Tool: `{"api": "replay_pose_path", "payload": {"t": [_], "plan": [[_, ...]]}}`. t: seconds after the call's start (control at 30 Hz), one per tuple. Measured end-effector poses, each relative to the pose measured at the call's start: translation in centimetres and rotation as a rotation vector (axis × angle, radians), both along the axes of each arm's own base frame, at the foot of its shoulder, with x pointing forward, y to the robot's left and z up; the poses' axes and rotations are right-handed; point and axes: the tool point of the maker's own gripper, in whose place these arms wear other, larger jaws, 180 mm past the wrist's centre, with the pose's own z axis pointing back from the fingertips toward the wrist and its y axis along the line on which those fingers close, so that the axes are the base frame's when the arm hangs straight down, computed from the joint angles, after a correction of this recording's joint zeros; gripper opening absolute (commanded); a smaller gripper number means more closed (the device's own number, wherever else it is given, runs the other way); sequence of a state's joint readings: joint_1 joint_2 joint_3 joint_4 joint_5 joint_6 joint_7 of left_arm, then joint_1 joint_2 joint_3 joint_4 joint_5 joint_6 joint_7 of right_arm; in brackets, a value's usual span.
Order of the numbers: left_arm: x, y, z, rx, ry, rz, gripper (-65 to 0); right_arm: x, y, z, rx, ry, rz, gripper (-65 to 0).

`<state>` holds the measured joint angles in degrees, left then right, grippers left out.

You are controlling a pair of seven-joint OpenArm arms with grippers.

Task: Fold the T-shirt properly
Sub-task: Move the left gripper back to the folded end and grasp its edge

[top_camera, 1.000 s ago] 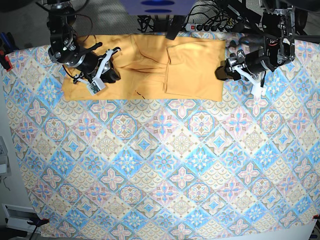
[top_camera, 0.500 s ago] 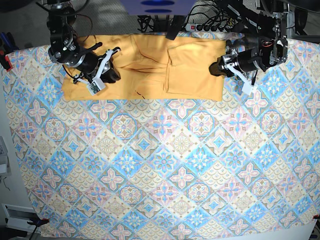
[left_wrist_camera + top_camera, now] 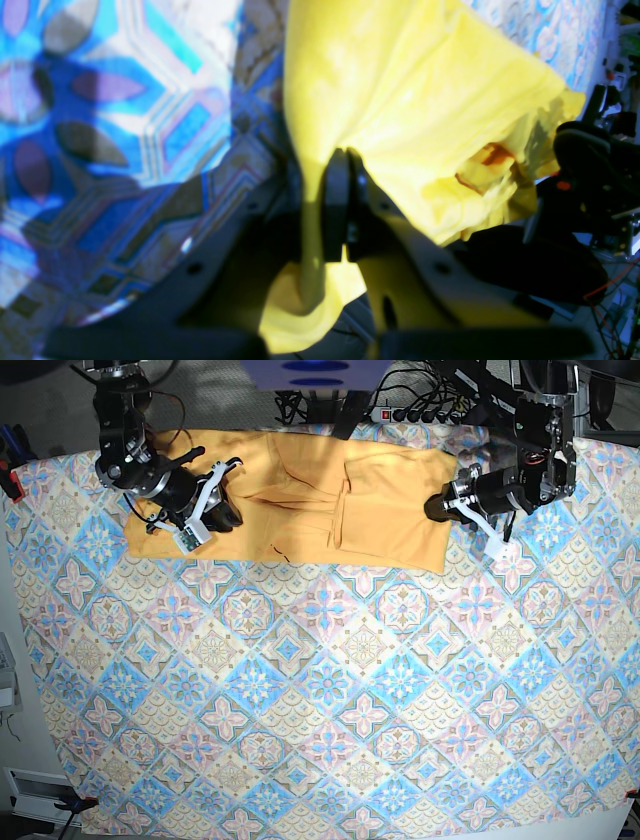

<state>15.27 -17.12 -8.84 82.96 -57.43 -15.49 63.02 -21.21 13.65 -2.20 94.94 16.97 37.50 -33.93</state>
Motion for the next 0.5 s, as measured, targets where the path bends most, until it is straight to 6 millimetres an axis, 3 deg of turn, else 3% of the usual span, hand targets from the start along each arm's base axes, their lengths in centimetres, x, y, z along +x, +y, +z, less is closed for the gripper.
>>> {"api": "replay_pose_path", "payload": {"t": [0.27, 0.5], "plan": [[-0.3, 0.3, -0.1, 0.005, 0.007, 0.005, -47.0, -0.1, 0.0, -0.1, 0.000, 0.003, 0.001, -55.3], [0.4, 2.0, -0.1, 0.055, -0.004, 0.028, -44.7, -0.1, 0.0, 0.0, 0.000, 0.002, 0.001, -55.3]]}}
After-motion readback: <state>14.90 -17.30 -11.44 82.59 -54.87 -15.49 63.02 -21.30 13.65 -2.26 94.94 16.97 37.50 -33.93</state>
